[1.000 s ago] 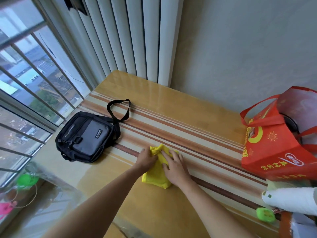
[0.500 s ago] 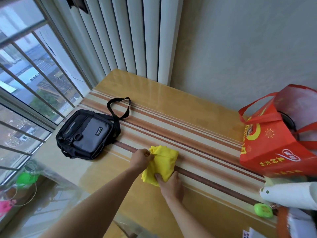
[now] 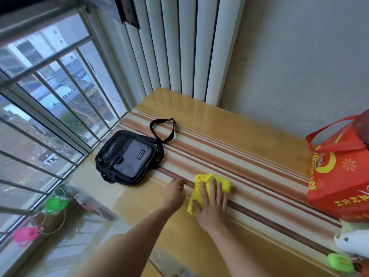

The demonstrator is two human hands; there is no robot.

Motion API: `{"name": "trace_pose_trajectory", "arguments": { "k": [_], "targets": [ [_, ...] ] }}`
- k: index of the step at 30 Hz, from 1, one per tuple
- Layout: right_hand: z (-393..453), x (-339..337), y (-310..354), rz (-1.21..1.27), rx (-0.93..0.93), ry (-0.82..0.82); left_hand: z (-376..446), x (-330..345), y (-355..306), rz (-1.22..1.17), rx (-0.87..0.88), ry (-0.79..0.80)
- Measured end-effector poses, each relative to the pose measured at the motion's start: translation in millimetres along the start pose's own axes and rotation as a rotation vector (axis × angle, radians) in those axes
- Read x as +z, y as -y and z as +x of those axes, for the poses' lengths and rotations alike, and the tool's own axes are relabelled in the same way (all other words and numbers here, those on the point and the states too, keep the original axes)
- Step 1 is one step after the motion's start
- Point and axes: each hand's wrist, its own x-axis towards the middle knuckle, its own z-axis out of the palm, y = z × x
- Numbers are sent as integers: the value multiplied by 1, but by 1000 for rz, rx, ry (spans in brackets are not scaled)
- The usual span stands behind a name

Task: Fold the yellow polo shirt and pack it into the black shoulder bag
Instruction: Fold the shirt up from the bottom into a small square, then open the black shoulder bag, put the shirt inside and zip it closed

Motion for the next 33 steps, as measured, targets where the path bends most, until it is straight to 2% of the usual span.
{"name": "trace_pose_trajectory", "arguments": {
  "k": [4,7,11,16,19,22,24,26,30,33],
  "targets": [
    [4,6,4,-35,17,-31,5,-29,39,139,36,-141],
    [16,-13,21,-42,43,-78,15,-51,58,393,15,-289],
    [54,-36,59,-1,-21,-165,37,-75,75,514,-165,-253],
    [101,-18,95,200,-275,0,67,-97,94,627,-103,-251],
    [117,-10,111,357,-234,123,76,-111,99,485,-62,-309],
    [133,-32,139,664,89,199,78,-126,96,197,-41,-297],
    [146,-44,157,978,271,390,73,-132,85,-67,-62,-239],
    [155,-39,168,1155,304,525,67,-135,76,-268,-102,-215],
    [166,-22,167,1265,313,566,64,-137,78,-554,-192,-191],
    [170,-20,163,1247,292,570,67,-135,81,-651,-256,-181]
  ]
}}
